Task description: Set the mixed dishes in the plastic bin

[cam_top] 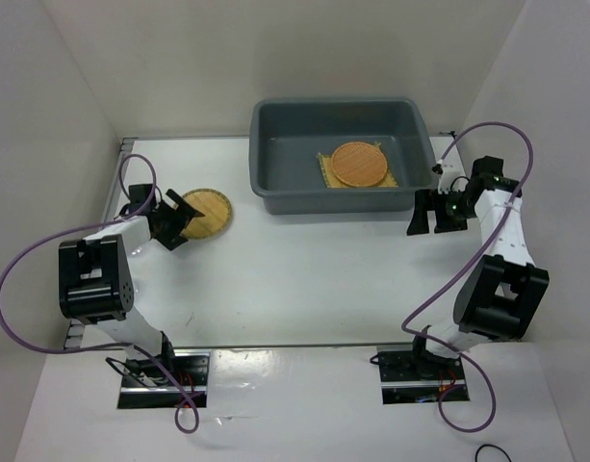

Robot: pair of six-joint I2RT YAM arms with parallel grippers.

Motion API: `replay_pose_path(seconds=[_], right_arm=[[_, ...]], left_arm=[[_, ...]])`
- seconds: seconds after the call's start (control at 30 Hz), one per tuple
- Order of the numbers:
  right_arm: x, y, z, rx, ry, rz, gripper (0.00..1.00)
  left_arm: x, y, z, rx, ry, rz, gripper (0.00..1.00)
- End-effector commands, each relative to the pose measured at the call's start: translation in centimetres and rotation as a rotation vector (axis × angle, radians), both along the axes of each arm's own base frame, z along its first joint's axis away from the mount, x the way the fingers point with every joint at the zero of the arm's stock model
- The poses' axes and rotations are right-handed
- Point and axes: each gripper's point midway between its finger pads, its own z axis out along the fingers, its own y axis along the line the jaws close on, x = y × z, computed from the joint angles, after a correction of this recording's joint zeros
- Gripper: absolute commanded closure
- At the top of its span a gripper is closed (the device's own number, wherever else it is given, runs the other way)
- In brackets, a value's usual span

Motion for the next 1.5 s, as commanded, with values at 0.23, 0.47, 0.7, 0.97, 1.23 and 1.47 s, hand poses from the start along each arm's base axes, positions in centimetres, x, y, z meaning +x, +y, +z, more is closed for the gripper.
replay_pose_path(seconds=[0.23, 0.47, 0.7, 0.97, 1.23, 1.47], right_arm=[[-0.7, -1.2, -1.1, -0.048, -0.036, -0.06, 0.02], [-1.0, -1.4, -1.7, -0.053, -0.013, -0.086, 0.02], [-1.0, -1.6, -1.8, -0.062, -0.009, -0.117, 0.02], [-1.2, -1.4, -2.0, -0.055, -0.006, -0.106, 0.02], [-1.4, -1.4, -1.9, -0.057, 0.0, -0.098, 0.02], [-1.2, -1.7, -1.6, -0.06, -0.009, -0.107, 0.02]], left_arm=[[1.2, -0.6, -2.5, -0.058, -0.025, 0.015, 0.2], [2.7, -1.7, -3.2, -0.098, -0.051, -0.002, 0.66], [4.2, -1.9, -1.8, -0.064, -0.095, 0.018, 1.0], [5.0, -2.2, -1.6, -0.065, -0.081, 0.011, 0.81], [5.9, -3.5, -2.3, -0.164, -0.145, 0.001, 0.29], [6.1, -4.8, -3.3, -0.246, -0.18, 0.002, 0.3]])
